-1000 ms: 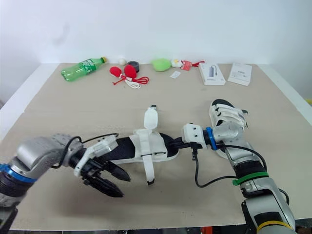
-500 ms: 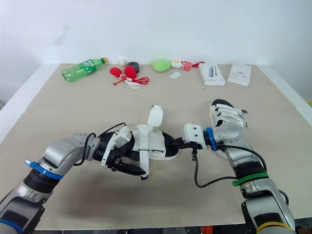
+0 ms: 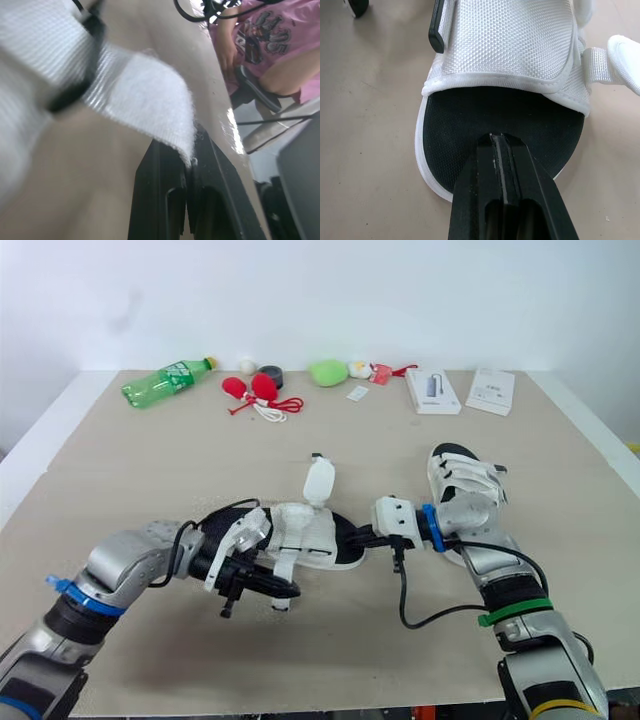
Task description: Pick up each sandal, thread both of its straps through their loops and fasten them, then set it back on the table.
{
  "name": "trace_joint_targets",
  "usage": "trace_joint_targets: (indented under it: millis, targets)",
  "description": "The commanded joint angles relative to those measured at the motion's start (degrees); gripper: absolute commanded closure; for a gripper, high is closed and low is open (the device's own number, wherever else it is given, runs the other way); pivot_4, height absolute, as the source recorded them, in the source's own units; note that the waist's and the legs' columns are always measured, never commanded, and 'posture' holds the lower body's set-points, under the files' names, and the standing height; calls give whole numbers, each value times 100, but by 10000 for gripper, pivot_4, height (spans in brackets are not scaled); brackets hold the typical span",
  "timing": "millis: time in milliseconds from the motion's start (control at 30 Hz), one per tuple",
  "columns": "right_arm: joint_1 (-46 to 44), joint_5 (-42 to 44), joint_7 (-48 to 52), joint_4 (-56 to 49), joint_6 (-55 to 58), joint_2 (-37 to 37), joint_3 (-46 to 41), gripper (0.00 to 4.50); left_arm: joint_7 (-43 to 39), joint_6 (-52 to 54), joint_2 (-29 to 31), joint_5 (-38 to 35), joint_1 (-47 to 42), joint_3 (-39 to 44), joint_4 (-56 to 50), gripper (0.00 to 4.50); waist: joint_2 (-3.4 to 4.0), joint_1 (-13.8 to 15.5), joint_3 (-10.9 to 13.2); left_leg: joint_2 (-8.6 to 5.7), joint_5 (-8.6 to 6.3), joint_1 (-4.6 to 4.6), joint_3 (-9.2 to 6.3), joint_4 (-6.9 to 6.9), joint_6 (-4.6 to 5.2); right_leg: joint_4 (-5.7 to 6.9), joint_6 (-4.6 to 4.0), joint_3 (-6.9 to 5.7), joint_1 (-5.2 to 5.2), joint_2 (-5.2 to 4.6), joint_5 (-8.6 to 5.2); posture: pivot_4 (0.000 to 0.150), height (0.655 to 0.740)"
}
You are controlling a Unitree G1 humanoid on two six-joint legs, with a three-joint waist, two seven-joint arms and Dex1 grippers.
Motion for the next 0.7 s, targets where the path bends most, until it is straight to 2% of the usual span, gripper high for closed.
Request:
trace_joint_targets:
  millis: [33, 333, 467, 600, 700]
  targets:
    - [149, -107, 43, -10, 63, -126, 51, 45000, 91, 214, 109, -325, 224, 266, -424, 44532, 0, 0, 0, 0, 0, 0, -1, 0, 0, 0, -1, 0, 1, -1, 0, 1500, 7400]
    - [92, -129, 49, 38, 40, -125, 85, 45000, 44, 490, 328, -878, 565, 312, -1069, 44532, 0, 1, 0, 0, 0, 0, -3, 0, 0, 0, -1, -2, 0, -3, -1, 1500, 7400]
    - [81, -132, 63, 43, 23, -131, 91, 45000, 47, 405, 509, -773, 539, 161, -1145, 44532, 0, 2, 0, 0, 0, 0, -3, -2, -1, -1, -4, -4, 0, -3, -4, 1500, 7400]
    - [75, -143, 92, 61, -12, -140, 115, 45000, -125, -191, 762, -347, 584, -93, -1186, 33293, -1, 2, 0, 0, -3, 0, -4, -5, -5, -1, -7, -2, -1, -3, -8, 1500, 7400]
    - [67, -142, 103, 74, -24, -132, 125, 45000, -411, -968, 1048, 96, 747, -225, -1200, 19280, -1, 3, 0, -1, -3, 0, -4, -5, -5, -2, -8, 2, -1, -9, -7, 1500, 7400]
